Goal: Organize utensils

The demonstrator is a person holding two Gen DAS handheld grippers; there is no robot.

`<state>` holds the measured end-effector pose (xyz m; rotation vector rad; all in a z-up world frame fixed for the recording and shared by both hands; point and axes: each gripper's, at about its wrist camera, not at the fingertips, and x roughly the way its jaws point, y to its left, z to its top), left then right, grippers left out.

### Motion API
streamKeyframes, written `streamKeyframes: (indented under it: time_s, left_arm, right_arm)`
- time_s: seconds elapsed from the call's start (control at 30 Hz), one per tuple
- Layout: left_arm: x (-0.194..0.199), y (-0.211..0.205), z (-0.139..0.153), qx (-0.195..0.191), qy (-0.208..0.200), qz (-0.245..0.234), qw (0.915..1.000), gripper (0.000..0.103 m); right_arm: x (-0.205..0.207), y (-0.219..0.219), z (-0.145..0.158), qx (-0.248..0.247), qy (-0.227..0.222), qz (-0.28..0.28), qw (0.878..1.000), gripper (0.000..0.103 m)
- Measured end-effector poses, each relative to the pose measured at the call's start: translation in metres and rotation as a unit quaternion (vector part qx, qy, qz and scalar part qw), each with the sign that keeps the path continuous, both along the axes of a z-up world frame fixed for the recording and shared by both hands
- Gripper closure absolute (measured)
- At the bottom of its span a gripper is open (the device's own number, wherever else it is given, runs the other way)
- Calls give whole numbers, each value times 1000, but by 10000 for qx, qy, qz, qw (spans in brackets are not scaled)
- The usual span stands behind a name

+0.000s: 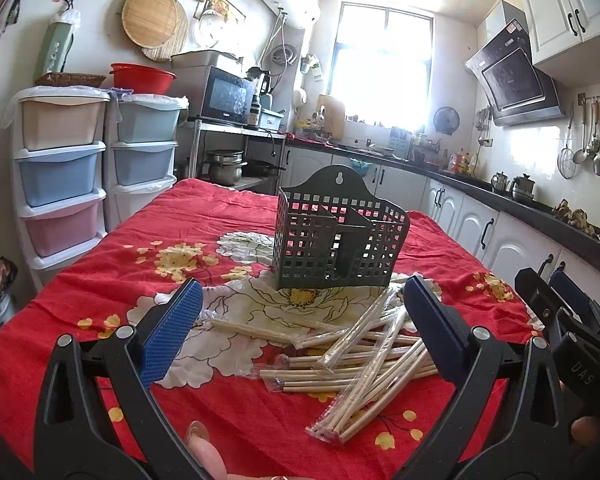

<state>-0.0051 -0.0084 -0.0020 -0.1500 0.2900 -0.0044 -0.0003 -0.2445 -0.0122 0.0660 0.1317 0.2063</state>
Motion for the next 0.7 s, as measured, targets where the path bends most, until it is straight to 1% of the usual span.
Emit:
streamKeyframes:
  time_s: [0.43,0.53,0.7]
  left_arm:
    - [0,1,-2,-13,10,3,10000,10]
    - [0,2,-4,-70,52,17,10000,10]
    - [7,16,-5,-234,179,110,9995,10]
  right_arm:
    - [-1,1,-2,-20,9,0,10000,6]
    - [1,2,-2,-52,35,29,10000,6]
    - [4,7,0,-182,127,178,9996,6]
